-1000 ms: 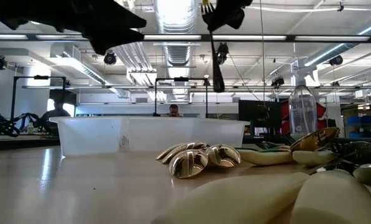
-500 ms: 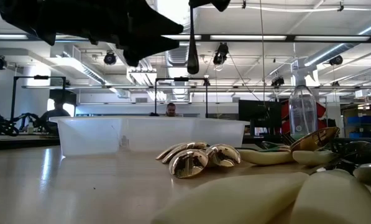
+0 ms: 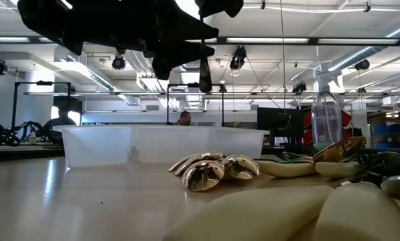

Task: Sort silverware
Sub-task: Put the black fork into the transparent silverware tray

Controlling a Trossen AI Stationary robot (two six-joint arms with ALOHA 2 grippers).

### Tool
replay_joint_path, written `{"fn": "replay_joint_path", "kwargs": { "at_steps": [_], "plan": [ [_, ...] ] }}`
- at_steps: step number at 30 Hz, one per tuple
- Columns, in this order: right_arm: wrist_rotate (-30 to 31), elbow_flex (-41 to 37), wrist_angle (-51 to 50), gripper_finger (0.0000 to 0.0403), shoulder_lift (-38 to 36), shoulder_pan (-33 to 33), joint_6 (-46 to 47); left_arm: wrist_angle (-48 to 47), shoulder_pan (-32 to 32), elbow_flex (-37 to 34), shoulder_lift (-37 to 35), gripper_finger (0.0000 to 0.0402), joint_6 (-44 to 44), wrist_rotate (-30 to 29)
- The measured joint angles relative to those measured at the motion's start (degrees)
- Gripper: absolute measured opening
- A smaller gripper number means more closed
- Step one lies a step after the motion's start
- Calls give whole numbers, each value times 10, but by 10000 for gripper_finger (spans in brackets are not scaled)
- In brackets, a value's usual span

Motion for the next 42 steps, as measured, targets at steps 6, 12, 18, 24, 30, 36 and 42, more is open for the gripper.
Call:
{"fn": "replay_joint_path", "kwargs": {
  "at_steps": [6, 12, 18, 24, 30, 36, 42],
  "plan": [
    [0, 0, -2, 0, 0, 0, 2, -13, 2, 0, 0, 170, 1, 4],
    [0, 0, -1, 0, -2, 0, -1, -17, 2, -2, -8, 148, 2, 4],
    [0, 0, 2, 0, -3, 0, -1, -48, 3, -2, -8, 73, -7, -5],
    [-1, 0, 4, 0, -3, 2, 3, -36, 3, -2, -8, 7, 12, -9],
    [-1, 0, 0, 0, -4, 3, 16, -36, 3, -2, -8, 2, 38, -9],
    [-30, 0, -22, 29, -4, 3, 49, -42, -4, -10, -41, 1, 101, 19],
    [-67, 0, 10, 118, -4, 5, 29, -47, -3, -47, -118, 1, 141, 104]
  ]
}}
